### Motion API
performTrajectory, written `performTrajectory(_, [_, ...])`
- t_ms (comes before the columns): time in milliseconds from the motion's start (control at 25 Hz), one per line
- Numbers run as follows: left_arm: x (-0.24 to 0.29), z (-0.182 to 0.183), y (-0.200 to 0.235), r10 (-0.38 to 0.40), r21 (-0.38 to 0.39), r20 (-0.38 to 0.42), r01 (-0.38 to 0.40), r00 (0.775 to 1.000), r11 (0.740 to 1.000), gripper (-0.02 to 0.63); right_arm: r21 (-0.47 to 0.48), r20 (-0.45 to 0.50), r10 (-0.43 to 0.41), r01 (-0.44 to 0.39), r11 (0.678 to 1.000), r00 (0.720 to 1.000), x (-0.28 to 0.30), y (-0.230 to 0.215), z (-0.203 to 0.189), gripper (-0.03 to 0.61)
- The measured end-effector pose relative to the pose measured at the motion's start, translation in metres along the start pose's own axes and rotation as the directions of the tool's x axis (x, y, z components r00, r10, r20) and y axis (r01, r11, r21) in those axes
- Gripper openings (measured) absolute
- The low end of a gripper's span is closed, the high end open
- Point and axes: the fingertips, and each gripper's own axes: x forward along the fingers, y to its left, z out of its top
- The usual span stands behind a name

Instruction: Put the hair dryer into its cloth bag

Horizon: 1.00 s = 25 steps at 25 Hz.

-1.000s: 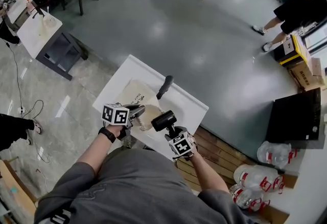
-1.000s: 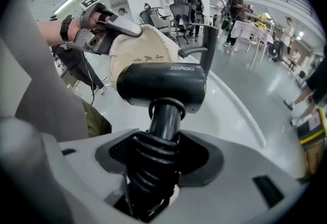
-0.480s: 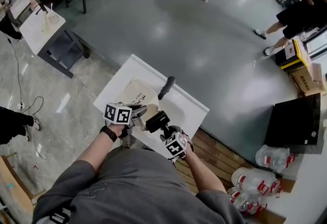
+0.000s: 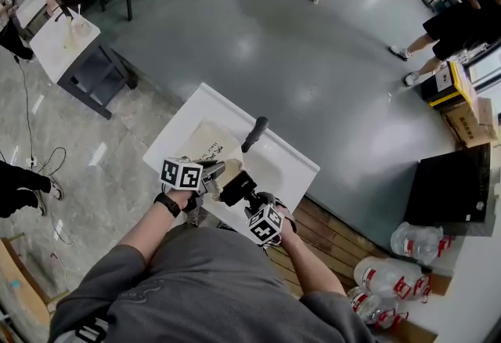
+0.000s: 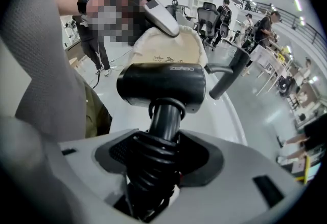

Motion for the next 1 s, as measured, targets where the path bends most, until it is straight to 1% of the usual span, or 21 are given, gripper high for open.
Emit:
performTrajectory(200, [0.002, -0.002, -0.002, -0.004, -0.01, -0.001, 0.004, 1.0, 1.0, 0.021, -0.09, -0.013, -0.031, 0.03, 0.995, 0.999, 0.002, -0.002, 0.005, 0.242])
performTrajectory(440, [-0.001, -0.001, 0.002, 0.019, -0.036, 0.008, -0.019, 1.0, 0.999, 0.021, -0.13, -0.011, -0.033, 0.031, 0.991, 0.999, 0.0, 0.001, 0.009, 0.242])
performTrajectory(600, [-0.001, -0.003, 0.002, 0.028, -0.045, 0.006, -0.027, 1.0, 0.999, 0.022, -0.174, -0.022, -0.042, 0.038, 0.984, 0.999, 0.0, 0.004, 0.011, 0.242])
performTrajectory(680, [0.0, -0.005, 0.001, 0.021, -0.039, -0.002, -0.021, 1.0, 0.999, 0.022, -0.184, -0.031, -0.037, 0.031, 0.983, 0.999, 0.002, 0.005, 0.012, 0.242])
performTrajectory(800, [0.003, -0.011, -0.001, 0.017, 0.004, -0.029, -0.017, 0.999, 1.0, 0.022, -0.203, -0.053, -0.027, 0.016, 0.979, 0.998, 0.006, 0.007, 0.011, 0.242])
performTrajectory(920, [0.005, -0.016, 0.0, 0.038, 0.018, -0.045, -0.038, 0.998, 0.999, 0.023, -0.277, -0.057, -0.045, 0.028, 0.96, 0.997, 0.006, 0.006, 0.015, 0.242])
performTrajectory(1000, [0.006, -0.018, -0.001, 0.033, 0.002, -0.047, -0.033, 0.998, 0.999, 0.023, -0.351, -0.049, -0.086, 0.064, 0.934, 0.995, 0.005, 0.002, 0.02, 0.242])
